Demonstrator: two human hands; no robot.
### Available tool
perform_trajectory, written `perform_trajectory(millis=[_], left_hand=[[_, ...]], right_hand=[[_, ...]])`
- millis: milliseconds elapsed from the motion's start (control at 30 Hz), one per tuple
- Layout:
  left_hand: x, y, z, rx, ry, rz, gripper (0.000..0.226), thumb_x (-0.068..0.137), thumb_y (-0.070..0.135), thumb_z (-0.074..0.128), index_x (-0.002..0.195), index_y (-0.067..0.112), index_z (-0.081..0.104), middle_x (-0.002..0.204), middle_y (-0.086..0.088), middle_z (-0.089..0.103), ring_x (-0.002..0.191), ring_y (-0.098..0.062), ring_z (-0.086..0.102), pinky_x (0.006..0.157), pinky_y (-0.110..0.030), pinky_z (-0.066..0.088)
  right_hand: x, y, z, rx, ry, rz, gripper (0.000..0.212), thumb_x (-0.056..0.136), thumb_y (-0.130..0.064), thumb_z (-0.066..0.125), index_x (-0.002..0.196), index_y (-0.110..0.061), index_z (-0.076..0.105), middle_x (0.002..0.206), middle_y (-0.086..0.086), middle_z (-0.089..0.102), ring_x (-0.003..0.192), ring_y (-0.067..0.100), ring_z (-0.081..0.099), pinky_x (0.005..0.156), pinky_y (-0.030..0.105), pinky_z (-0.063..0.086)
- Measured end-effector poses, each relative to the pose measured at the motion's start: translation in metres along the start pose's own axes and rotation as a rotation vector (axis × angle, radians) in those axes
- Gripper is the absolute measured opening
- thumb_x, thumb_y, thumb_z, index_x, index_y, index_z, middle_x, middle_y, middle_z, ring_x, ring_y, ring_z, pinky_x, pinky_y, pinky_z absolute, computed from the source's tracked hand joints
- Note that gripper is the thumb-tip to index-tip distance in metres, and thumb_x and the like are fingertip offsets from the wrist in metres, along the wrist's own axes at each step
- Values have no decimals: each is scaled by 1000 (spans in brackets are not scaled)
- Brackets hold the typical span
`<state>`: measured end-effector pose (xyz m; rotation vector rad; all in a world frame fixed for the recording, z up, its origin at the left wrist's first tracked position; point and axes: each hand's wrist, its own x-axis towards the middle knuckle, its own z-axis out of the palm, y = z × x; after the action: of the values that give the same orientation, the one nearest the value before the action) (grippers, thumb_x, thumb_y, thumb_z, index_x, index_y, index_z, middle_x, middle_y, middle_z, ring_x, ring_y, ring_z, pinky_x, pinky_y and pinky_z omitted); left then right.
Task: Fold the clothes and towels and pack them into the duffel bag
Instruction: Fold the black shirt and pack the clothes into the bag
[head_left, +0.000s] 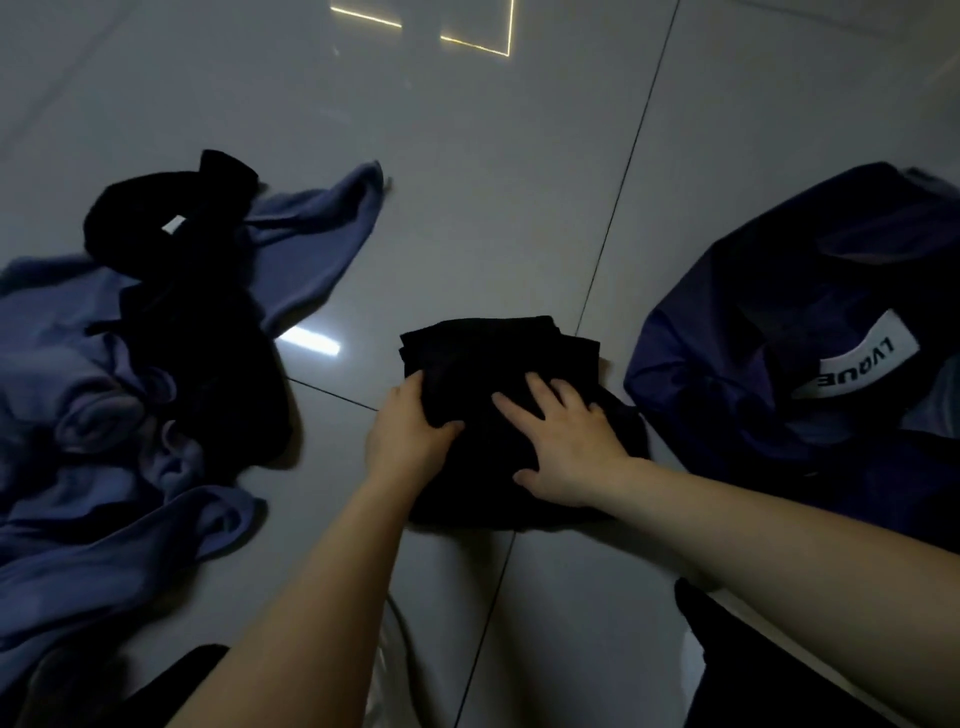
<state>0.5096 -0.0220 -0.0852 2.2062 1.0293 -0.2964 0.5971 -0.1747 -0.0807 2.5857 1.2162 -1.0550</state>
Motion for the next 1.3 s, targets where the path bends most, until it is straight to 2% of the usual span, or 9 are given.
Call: perform_trajectory(millis=[133, 333, 467, 633, 800, 867, 1000, 1200, 1300], left_hand=[[-14, 6, -28, 137, 170, 51, 62, 86, 27, 63, 143, 19, 38, 129, -9, 53, 113, -33, 54, 84, -37, 42], [-41, 47, -12, 276, 119, 215, 68, 91, 26, 54, 150, 19, 21, 139, -8, 37, 110, -35, 53, 82, -42, 45], [-60, 57, 36, 217, -58, 279, 76, 91, 27, 56, 152, 19, 12, 154, -7, 18, 123, -31, 44, 93, -40, 44], [-73, 47, 64, 230, -181, 362, 79, 95, 26, 50, 153, 23, -3, 161, -3, -6, 142, -26, 14, 109, -35, 29], [-85, 39, 69, 195, -193, 425, 73, 96, 22, 47, 153, 22, 2, 161, -2, -1, 144, -22, 12, 115, -29, 18], [-92, 28, 68, 307, -149, 522, 64, 93, 26, 43, 152, 16, 20, 158, -7, 20, 143, -22, 26, 115, -32, 13], [-99, 7, 73, 541, -78, 512, 69, 76, 42, 36, 137, 16, 52, 139, -2, 53, 128, -21, 51, 103, -67, 21], [-93, -7, 83, 338, -61, 624, 66, 78, 33, 39, 140, 11, 47, 142, -7, 50, 131, -26, 46, 104, -60, 22], [-96, -12, 79, 128, 29, 689, 48, 81, 33, 46, 123, 14, 63, 126, -5, 63, 120, -24, 57, 104, -50, 41]], right_hand=[[5, 0, -18, 155, -5, -121, 85, 88, -41, 61, 152, -37, 5, 161, -1, 5, 145, 25, 13, 114, 39, 26], [9, 2, -29, 1141, 80, 15, 52, 101, -27, 44, 150, -29, 24, 150, -1, 37, 135, 19, 38, 108, 26, 30], [-9, 11, -27, 1785, 107, 188, 42, 103, -45, 29, 141, -30, 40, 124, -8, 53, 115, 12, 51, 100, 32, 39], [-36, 19, 2, 1516, 362, 410, 69, 85, -45, 66, 144, -25, 36, 132, -5, 52, 120, 18, 51, 102, 39, 44], [-35, 29, 13, 1230, 227, 610, 107, 72, -54, 76, 152, -14, 17, 153, 9, 30, 137, 30, 36, 108, 45, 38], [-25, 27, 9, 1261, 218, 633, 103, 75, -46, 77, 151, -10, 18, 151, 12, 34, 134, 31, 40, 105, 41, 40], [-3, 13, 7, 1357, 230, 613, 96, 72, -33, 82, 146, -5, 28, 142, 14, 46, 127, 32, 48, 103, 44, 44], [8, 3, 12, 1335, 273, 535, 57, 79, -24, 75, 129, -8, 53, 125, 12, 61, 112, 29, 59, 96, 42, 49], [9, 4, 14, 1241, 303, 468, 55, 80, -28, 72, 129, -18, 51, 123, 7, 60, 109, 29, 59, 95, 46, 49]])
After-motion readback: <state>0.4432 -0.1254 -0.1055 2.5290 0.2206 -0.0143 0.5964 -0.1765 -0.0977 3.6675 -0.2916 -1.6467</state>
